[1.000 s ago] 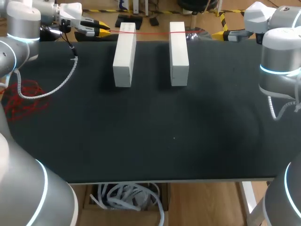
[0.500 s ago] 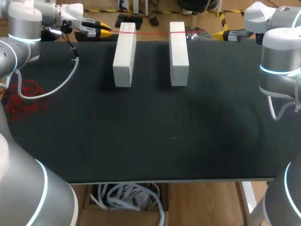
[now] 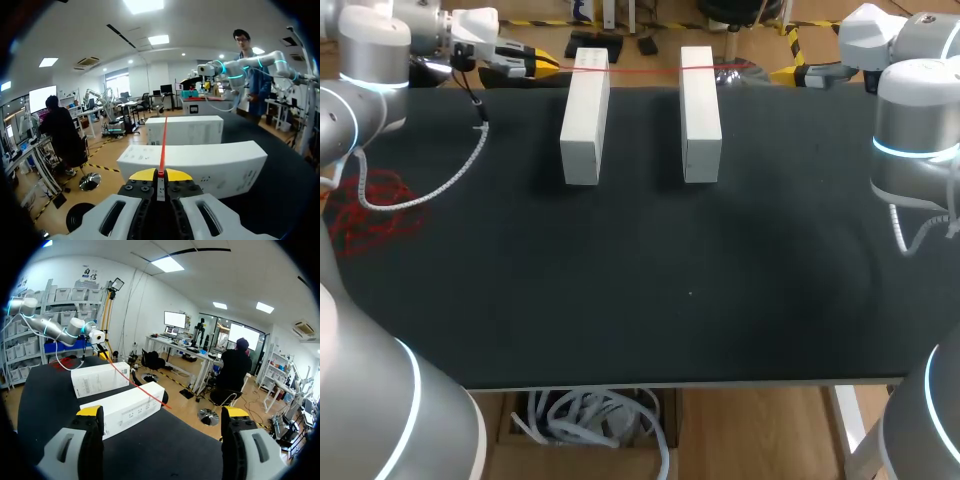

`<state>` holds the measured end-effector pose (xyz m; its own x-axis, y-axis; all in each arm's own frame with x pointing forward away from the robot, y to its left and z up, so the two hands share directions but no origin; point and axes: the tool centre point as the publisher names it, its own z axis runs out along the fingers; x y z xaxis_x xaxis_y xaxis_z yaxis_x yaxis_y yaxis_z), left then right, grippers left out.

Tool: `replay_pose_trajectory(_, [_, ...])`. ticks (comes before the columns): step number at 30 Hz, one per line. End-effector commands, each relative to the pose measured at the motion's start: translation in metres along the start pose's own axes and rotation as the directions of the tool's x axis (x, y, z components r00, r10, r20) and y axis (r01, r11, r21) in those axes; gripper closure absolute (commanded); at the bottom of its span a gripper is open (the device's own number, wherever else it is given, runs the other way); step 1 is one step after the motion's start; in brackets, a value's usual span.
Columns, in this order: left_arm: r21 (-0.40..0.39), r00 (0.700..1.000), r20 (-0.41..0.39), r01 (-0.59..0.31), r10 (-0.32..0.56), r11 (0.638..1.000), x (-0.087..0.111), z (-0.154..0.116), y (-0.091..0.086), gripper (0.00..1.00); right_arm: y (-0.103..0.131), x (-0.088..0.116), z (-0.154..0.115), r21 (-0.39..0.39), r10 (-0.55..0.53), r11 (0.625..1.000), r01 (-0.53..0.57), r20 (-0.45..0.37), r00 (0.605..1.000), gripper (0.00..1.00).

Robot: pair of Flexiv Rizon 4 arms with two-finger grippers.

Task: Grab the tape and strap the tape.

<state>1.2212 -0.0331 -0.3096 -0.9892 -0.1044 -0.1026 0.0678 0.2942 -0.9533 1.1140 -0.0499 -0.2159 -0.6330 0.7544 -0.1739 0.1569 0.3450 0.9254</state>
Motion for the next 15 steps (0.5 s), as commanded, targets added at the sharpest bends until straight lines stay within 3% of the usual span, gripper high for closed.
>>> replay_pose_trajectory(1, [0.053,0.837,-0.547,0.015,0.016,0.998,-0.006,0.001,0.005,1.0,0.0,0.0,0.0,-0.001,0.0,1.0,0.0,0.0,1.0,0.0])
replay_pose_trajectory(6, [0.135,0.829,-0.557,0.025,0.055,0.991,0.001,-0.001,-0.005,1.0,0.0,0.0,0.0,-0.001,0.0,1.0,0.0,0.0,1.0,0.0])
replay_pose_trajectory(13, [0.37,0.83,-0.528,0.034,0.181,0.928,0.011,-0.01,-0.037,1.0,0.0,0.0,0.0,-0.001,0.0,1.0,0.0,0.0,1.0,0.0])
replay_pose_trajectory(15, [0.399,0.82,-0.535,0.036,0.2,0.916,0.012,-0.014,-0.045,1.0,0.0,0.0,0.0,-0.001,0.0,1.0,0.0,0.0,1.0,0.0])
